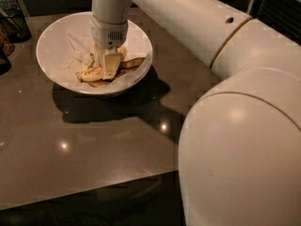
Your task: Pick banana from white bowl
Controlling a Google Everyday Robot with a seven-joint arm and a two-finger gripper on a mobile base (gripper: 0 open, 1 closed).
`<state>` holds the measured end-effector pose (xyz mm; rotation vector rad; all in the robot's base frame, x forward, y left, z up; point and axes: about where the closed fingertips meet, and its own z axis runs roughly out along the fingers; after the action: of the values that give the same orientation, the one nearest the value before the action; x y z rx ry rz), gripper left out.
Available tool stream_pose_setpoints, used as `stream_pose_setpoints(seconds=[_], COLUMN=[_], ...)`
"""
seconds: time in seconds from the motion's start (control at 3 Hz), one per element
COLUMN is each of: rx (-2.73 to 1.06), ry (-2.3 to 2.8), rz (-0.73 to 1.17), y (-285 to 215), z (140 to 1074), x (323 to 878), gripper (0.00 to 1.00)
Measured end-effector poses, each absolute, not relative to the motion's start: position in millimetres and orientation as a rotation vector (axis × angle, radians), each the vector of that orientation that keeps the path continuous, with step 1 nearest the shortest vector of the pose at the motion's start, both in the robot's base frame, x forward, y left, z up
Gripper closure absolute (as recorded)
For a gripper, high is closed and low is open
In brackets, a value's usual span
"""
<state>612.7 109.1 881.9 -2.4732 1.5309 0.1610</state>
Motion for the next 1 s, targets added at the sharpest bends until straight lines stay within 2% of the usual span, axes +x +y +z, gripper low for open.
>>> stream_pose_setpoints(seconds=[0.33,1.0], rx=[-2.473,-2.377], ry=[1.531,1.578], rz=[0.161,0.096], y=[109,103], z=[882,915], x=[613,606], gripper=[1.0,1.0])
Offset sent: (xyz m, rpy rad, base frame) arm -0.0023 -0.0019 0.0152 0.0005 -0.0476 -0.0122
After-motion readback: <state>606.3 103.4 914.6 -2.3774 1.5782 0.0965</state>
